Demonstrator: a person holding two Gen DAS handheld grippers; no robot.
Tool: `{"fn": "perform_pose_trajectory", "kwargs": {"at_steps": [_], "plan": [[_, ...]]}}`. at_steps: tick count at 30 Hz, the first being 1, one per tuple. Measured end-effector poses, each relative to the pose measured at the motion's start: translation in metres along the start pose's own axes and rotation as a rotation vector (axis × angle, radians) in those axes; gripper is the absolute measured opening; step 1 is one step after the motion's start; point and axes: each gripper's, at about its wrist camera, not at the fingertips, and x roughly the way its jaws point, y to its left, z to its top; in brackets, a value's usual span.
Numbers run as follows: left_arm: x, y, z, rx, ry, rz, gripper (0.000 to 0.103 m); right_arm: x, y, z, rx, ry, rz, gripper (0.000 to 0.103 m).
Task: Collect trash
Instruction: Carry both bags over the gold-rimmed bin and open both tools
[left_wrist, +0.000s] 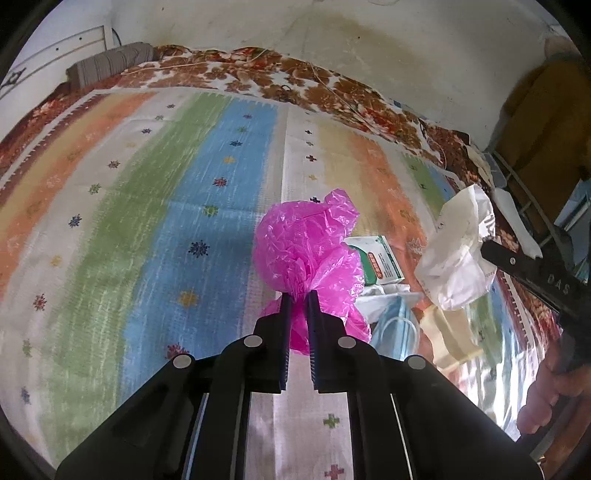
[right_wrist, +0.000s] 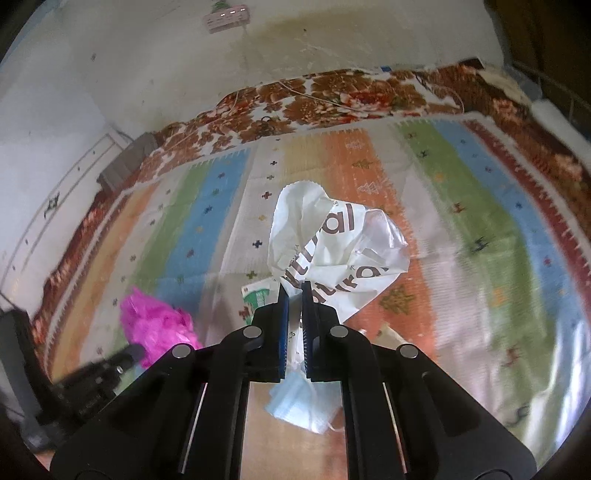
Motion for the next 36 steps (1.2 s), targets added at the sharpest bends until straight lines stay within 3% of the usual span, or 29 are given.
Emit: {"fn": "perform_pose_trajectory", "kwargs": {"at_steps": [6,13,27,36], "plan": [[-0.018,-0.008,-0.003,-0.001,0.002,-0.009,0.007,-0.020,0.010,-0.014,-0.061,0.030,-0.025,0.005],[-0.043,-0.009,-0.014,-0.047,0.005,-0.059,0.007,-0.060,0.026,-0.018,-0.111,0.004,-0.021,0.005],[-0.080,-0.004,-0.033,-0.100,0.012,-0.107,0.007,-0.127,0.043,-0.059,-0.200,-0.025,-0.019,0.005],[-0.097,-0.014,-0.050,-0.045,0.063,-0.094,0.006,-0.156,0.045,-0.083,-0.205,-0.019,0.014,0.005]]}}
